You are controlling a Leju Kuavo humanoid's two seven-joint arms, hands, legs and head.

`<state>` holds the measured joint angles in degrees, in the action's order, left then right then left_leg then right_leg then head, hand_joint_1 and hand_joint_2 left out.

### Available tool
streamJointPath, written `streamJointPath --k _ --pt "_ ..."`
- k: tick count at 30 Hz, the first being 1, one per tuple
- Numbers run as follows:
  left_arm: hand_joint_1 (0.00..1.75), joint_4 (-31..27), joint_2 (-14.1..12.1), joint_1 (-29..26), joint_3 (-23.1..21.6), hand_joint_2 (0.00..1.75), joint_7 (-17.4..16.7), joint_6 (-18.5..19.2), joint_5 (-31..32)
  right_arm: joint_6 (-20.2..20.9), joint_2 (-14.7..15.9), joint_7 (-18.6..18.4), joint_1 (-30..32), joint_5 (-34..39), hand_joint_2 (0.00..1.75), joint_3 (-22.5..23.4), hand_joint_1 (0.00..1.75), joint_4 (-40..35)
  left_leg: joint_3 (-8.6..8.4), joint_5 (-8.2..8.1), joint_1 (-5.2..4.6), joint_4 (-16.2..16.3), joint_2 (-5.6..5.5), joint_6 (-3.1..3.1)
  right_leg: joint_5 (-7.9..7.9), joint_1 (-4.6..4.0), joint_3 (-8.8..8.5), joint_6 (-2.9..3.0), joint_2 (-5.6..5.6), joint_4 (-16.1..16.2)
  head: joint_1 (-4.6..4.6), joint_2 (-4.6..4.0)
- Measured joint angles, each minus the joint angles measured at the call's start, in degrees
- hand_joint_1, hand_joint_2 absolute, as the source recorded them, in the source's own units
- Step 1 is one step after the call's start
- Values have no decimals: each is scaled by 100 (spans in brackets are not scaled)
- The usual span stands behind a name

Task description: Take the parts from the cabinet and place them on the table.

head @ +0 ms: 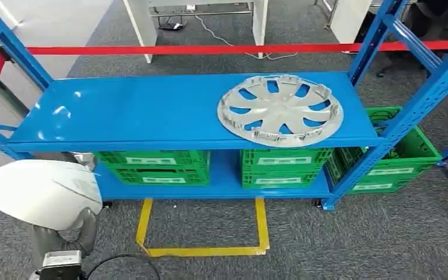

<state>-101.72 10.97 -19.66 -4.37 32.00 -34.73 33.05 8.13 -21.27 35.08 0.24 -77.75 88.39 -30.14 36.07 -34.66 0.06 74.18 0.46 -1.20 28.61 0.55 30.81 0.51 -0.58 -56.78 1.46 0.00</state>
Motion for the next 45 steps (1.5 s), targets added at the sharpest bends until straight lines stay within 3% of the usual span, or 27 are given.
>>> streamJointPath --k 2,4,8,9,12,13,14,16,17,18,19,20,23,24,26,28,29,30,33,34,35,38,39,40,42,44,45 --pt "175 -30 26 -26 20 175 4 -2 -19 -46 0 -4 2 -24 175 0 0 37 -556 442 -10 -776 -4 75 -90 -19 155 -15 9 -51 4 0" --pt "175 -81 52 -36 44 175 20 2 -52 -79 -2 22 -11 -68 175 0 0 81 -1097 377 -54 -1690 -47 205 -168 -45 243 -55 11 -75 13 0" --pt "175 -138 120 -103 142 175 101 44 -90 -41 -2 179 -11 -157 175 -11 0 92 -1028 436 -72 -1972 -33 265 -397 -28 372 -231 4 -34 4 0" --pt "175 -140 138 -107 151 175 107 50 -94 -39 -2 190 -17 -164 175 -15 0 94 -969 524 -33 -1987 4 286 -251 -13 421 -245 27 -100 13 0" --pt "175 -140 179 -138 177 175 114 52 -100 -74 7 219 -16 -258 175 -46 0 98 -709 704 -48 -1977 -18 354 776 3 700 -284 40 -1091 37 0" --pt "175 -140 186 -141 194 175 118 52 -102 -230 7 225 -26 -295 175 -70 0 122 -629 783 -57 -1966 -21 353 944 2 762 -292 39 -1508 46 0" --pt "175 -140 190 -141 205 175 125 52 -103 -442 7 225 -46 -302 175 -87 0 200 -531 851 -63 -1952 -31 349 894 1 763 -294 40 -1762 39 0" --pt "175 -140 208 -141 251 175 146 55 -103 -827 9 225 -88 -299 175 -109 0 413 -318 980 -66 -1898 -76 325 396 1 493 -283 48 -1651 42 0" --pt "175 -140 216 -142 273 175 159 55 -103 -946 9 225 -107 -299 175 -131 0 506 -208 1042 -65 -1861 -119 303 176 4 193 -266 80 -1295 42 0" --pt "175 -140 225 -141 280 175 173 55 -103 -992 9 227 -126 -299 175 -151 0 587 -119 1110 -61 -1817 -176 276 169 12 -232 -244 235 -734 41 0" --pt "175 -142 236 -142 286 175 177 55 -103 -1014 7 230 -142 -304 175 -173 0 651 -48 1149 -91 -1756 -224 244 396 3 -736 -220 474 -103 46 0" --pt "175 -153 254 -140 291 175 181 55 -100 -1047 7 241 -148 -304 175 -184 0 693 -9 1198 -101 -1704 -263 228 574 35 -964 -189 497 314 35 0" --pt "175 -166 275 -183 312 175 195 48 -98 -1049 5 243 -156 -310 175 -199 0 791 72 1422 -78 -1730 -448 132 510 -13 -774 -90 314 247 55 0" --pt "175 -166 278 -204 326 175 201 48 -98 -1040 -4 243 -160 -310 175 -201 0 826 129 1337 -60 -1682 -439 108 450 30 -704 -28 199 243 61 0" --pt "175 -168 286 -227 341 175 201 46 -96 -1038 2 245 -145 -310 175 -205 0 833 257 604 -44 -1162 -209 23 336 19 -562 35 63 239 -26 0" --pt "175 -168 295 -228 345 175 208 44 -96 -1034 2 249 -138 -308 175 -214 0 848 368 33 1 -329 -121 -41 223 5 -414 45 -88 222 -20 0" --pt "175 -168 295 -237 358 175 208 44 -96 -1025 4 249 -140 -308 175 -221 0 852 369 -13 24 5 -107 -64 170 3 -326 34 -170 199 -15 0" --pt "175 -168 295 -242 376 175 208 44 -96 -1025 4 251 -147 -310 175 -225 0 859 283 156 48 103 -101 -83 123 2 -223 22 -259 165 -20 0" --pt "175 -170 299 -244 389 175 208 44 -96 -1021 4 258 -175 -304 175 -229 0 874 -581 664 63 -902 56 -56 10 3 -6 -33 -441 19 -22 0" --pt "175 -175 302 -242 391 175 208 44 -92 -1021 4 265 -179 -302 175 -230 0 879 -949 539 42 -1416 245 -17 -16 -5 30 -59 -479 -5 -20 0" --pt "175 -188 306 -238 391 175 208 44 -79 -1021 4 282 -177 -291 175 -229 0 885 -1140 426 -2 -1788 301 28 -55 -17 62 -100 -516 -35 -15 0" --pt "175 -201 317 -260 411 175 210 39 -74 -1021 4 302 -195 -286 175 -232 0 889 -1045 407 -38 -1903 192 115 -194 -4 135 -204 -678 -34 -17 0" --pt "175 -203 330 -268 415 175 210 39 -74 -1021 4 302 -194 -286 175 -234 0 894 -983 495 9 -1962 140 198 -154 -6 190 -249 -642 -64 -2 0" --pt "175 -205 341 -273 424 175 210 35 -74 -1021 15 306 -193 -284 175 -234 0 894 -906 550 5 -1960 121 235 69 11 237 -290 -340 -175 -6 0" --pt "175 -205 352 -270 428 175 210 37 -68 -1021 17 308 -180 -280 175 -234 0 896 -728 672 -18 -1951 24 306 758 6 451 -279 -10 -864 18 0" --pt "175 -205 361 -270 435 175 210 39 -65 -1021 22 328 -180 -258 175 -234 0 896 -540 824 -67 -1939 -88 335 1104 -16 613 -249 46 -1656 13 0" --pt "175 -205 361 -271 435 175 210 46 -65 -1018 26 343 -180 -253 175 -234 0 896 -430 907 -85 -1923 -145 337 1000 -31 584 -219 47 -1800 11 0"
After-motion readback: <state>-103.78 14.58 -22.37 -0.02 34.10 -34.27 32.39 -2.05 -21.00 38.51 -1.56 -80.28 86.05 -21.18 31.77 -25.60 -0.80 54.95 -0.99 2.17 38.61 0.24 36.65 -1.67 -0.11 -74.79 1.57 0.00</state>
